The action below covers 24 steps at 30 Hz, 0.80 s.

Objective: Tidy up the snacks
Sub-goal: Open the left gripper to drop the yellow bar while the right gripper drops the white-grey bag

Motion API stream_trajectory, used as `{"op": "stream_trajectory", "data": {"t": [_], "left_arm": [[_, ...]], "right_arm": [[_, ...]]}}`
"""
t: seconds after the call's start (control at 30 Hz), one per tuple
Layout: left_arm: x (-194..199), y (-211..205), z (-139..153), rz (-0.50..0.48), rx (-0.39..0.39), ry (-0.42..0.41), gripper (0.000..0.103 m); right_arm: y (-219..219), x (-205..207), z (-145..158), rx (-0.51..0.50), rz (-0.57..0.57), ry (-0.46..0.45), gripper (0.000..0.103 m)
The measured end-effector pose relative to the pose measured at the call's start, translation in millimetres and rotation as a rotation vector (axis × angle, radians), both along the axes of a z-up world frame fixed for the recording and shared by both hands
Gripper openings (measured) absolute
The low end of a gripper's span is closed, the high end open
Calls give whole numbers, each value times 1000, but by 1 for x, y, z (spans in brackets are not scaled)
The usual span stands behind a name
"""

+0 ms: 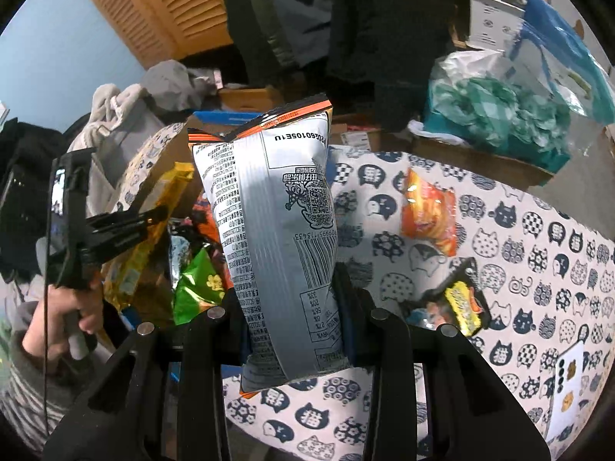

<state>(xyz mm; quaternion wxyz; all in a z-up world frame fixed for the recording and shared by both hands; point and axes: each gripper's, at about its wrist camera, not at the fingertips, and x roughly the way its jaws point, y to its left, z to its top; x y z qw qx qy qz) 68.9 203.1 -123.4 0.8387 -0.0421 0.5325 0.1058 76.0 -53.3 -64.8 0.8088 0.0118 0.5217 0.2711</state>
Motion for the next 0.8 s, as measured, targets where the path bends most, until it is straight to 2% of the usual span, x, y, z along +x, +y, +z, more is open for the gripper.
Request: {"op": "stream_trajectory", "data": {"t": [0.17, 0.3, 0.33, 0.4, 0.5, 0.63, 0.8], "left_arm": [[1, 7, -9, 10, -25, 31, 31], [-3, 9, -1, 11, -31, 18, 33], [-4, 8, 2, 10, -28, 10, 35], [-9, 10, 12, 14, -24, -17, 49], [-15, 13, 26, 20, -24, -55, 57], [-25, 21, 37, 42, -18, -79, 59], [-38, 36, 46, 81, -68, -106, 59]], "right_arm": [[23, 2, -3, 5, 33, 15, 34], [50, 7, -4, 12, 66, 34, 34], [59, 9, -4, 4, 76, 31, 34], [76, 13, -5, -9, 97, 30, 34], [100, 19, -8, -13, 125, 45, 34], [132, 26, -17, -18, 153, 80, 34], [167, 29, -30, -34, 176, 105, 34]]}}
